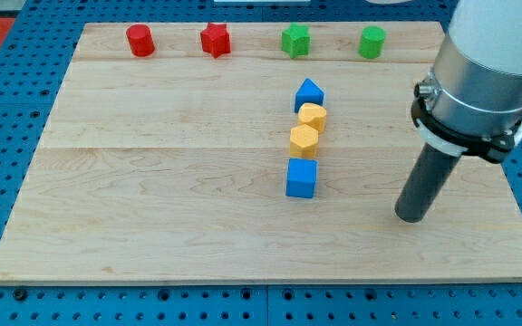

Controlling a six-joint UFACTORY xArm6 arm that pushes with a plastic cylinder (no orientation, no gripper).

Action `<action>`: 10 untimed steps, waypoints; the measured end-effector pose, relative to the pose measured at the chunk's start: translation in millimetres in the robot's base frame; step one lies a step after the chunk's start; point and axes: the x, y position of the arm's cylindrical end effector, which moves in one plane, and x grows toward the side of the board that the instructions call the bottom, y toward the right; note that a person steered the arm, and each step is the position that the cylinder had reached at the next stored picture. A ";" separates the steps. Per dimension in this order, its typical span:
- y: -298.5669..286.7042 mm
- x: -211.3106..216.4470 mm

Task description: Move the arm slightly to the top of the board

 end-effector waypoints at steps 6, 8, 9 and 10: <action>10.5 -163.2; 10.5 -163.8; 52.2 -170.0; 65.0 -185.4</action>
